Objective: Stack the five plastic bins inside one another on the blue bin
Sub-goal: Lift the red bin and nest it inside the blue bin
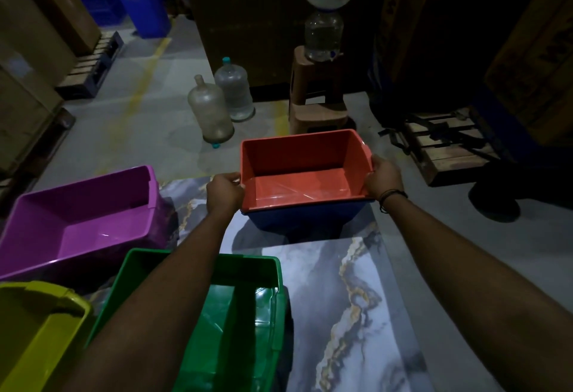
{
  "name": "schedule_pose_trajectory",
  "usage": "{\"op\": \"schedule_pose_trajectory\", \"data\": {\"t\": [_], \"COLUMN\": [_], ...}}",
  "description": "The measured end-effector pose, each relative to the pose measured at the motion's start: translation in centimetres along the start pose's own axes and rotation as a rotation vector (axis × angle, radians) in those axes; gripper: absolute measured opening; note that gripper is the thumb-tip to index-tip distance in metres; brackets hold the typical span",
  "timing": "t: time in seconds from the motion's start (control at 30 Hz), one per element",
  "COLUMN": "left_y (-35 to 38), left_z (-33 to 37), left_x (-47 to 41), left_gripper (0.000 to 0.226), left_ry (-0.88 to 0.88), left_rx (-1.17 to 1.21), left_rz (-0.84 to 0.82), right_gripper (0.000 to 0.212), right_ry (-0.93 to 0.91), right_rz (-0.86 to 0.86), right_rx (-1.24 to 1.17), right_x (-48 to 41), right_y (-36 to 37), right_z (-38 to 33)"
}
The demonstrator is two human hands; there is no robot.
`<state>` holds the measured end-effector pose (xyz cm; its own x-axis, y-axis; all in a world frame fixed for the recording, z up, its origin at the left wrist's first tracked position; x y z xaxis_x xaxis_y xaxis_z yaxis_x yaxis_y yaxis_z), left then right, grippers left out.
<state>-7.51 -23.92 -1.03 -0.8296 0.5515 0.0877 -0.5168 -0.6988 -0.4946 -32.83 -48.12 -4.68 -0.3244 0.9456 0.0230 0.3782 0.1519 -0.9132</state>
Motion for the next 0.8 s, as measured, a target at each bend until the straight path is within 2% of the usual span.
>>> {"op": "schedule_pose_trajectory", "data": {"t": [0.23, 0.37, 0.43, 0.6, 0.67, 0.8], "left_y": [-0.1, 0.0, -0.1, 0.2, 0.2, -0.7], "left_z": [-0.3, -0.4, -0.5, -0.5, -0.3, -0.6], "left_x": [-0.5, -0.3, -0.3, 0.2, 0.7, 1.7], "left_gripper": [0.032, 0.033, 0.035, 0.035, 0.032, 0.026], "left_ry": [-0.042, -0.072, -0.072, -0.051, -0.002, 0.070], "left_rx": [-0.024, -0.031, -0.042, -0.054, -0.080, -0.115], "left_rz": [0.031, 0.055, 0.061, 0.091, 0.055, 0.002], "right_gripper": [0.043, 0.028, 0.028, 0.035, 0.039, 0.064], "right_ry": [0.003, 0.020, 0.037, 0.037, 0.009, 0.001], "right_rz": [0.023, 0.044, 0.048, 0.037, 0.005, -0.130], "right_rx": [0.022, 0.111, 0.126, 0.186, 0.217, 0.193], "right_x": [-0.4, -0.1, 0.0, 0.4, 0.5, 0.7], "right_y": [0.8, 0.7, 0.6, 1.0, 0.8, -0.1], "right_z": [0.3, -0.5, -0.7, -0.6, -0.5, 0.3]}}
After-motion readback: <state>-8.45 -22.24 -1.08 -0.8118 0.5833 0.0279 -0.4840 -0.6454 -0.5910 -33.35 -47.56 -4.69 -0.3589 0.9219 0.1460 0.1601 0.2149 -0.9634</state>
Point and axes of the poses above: each hand's wrist, its own x-axis away from the middle knuckle, its own y-axis out of the palm, z = x × y, the point moved 1 cm from there along -x, towards the middle knuckle, and after that the axes turned 11 degrees about x, right-handed, at the moved point
